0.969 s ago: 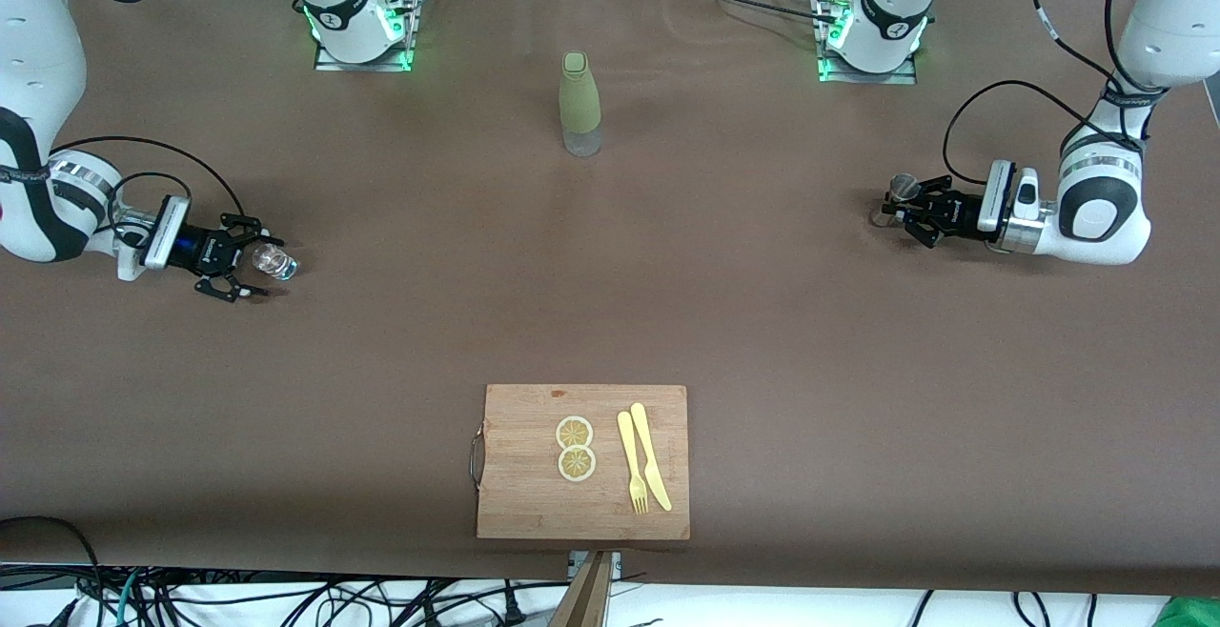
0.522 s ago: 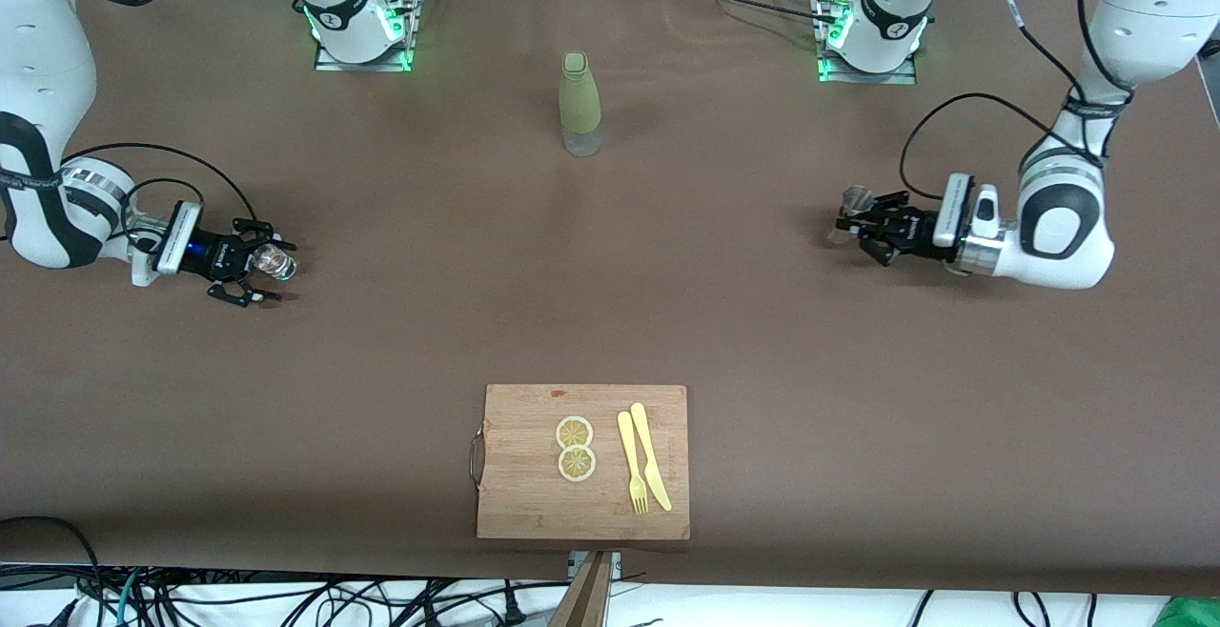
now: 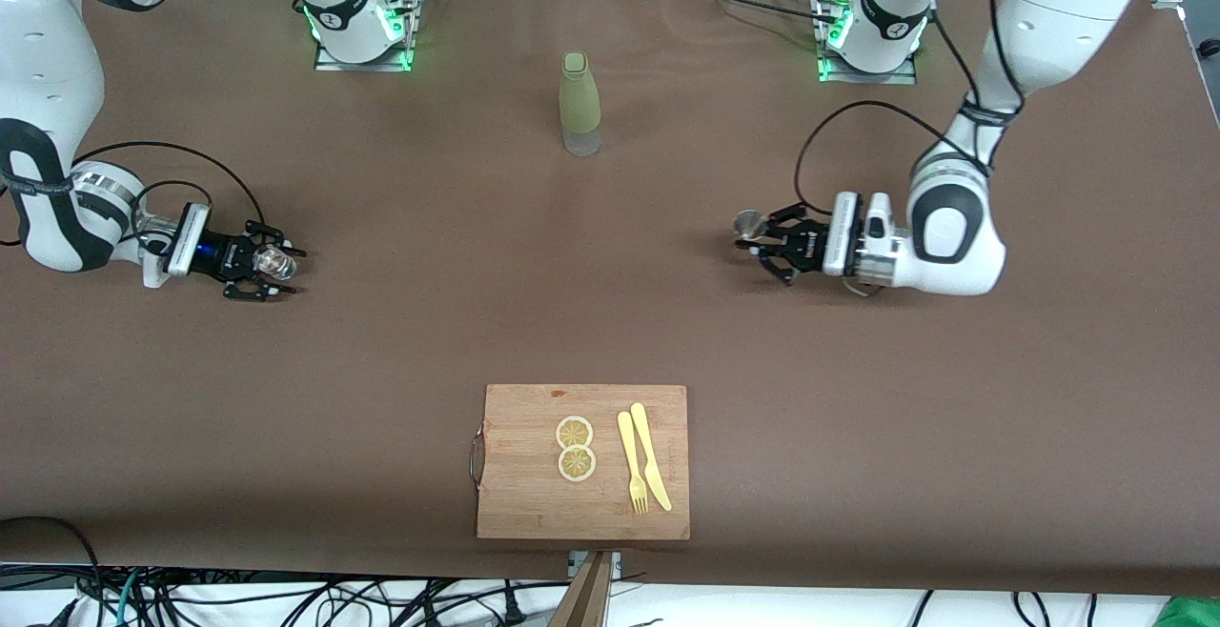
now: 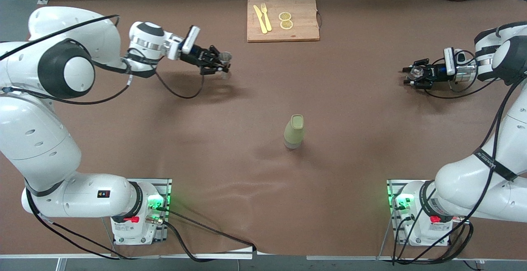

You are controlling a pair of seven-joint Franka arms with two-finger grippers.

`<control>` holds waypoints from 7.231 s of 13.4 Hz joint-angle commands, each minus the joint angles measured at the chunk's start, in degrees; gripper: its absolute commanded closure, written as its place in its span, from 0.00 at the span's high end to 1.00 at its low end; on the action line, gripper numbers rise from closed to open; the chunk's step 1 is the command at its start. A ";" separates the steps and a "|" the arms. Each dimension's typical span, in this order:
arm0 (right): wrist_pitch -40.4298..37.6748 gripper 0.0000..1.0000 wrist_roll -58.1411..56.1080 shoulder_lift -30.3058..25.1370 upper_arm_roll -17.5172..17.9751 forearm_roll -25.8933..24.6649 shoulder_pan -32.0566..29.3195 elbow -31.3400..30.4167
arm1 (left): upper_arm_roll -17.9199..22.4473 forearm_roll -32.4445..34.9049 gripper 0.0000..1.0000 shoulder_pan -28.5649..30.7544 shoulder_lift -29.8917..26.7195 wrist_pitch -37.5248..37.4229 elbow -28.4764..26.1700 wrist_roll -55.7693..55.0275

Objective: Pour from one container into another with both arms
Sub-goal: 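Grasp the steel jigger with the left gripper while the right gripper grasps the beaker, then lift the jigger with the left gripper toward the middle of the table, then carry the beaker with the right gripper toward the jigger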

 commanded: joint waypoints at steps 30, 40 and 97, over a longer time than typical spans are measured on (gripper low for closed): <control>-0.58 0.23 14.73 0.11 11.66 5.09 2.35 14.74 | 9.11 -22.44 0.00 -41.18 26.48 37.62 45.02 -34.65; 13.65 0.23 28.80 -1.56 20.45 4.47 6.22 19.49 | 10.71 -22.44 0.00 -43.66 28.68 39.56 47.85 -38.96; 25.97 0.23 62.29 -5.25 31.80 -30.59 18.53 22.48 | 10.71 -22.62 0.00 -40.05 28.60 39.21 44.16 -29.48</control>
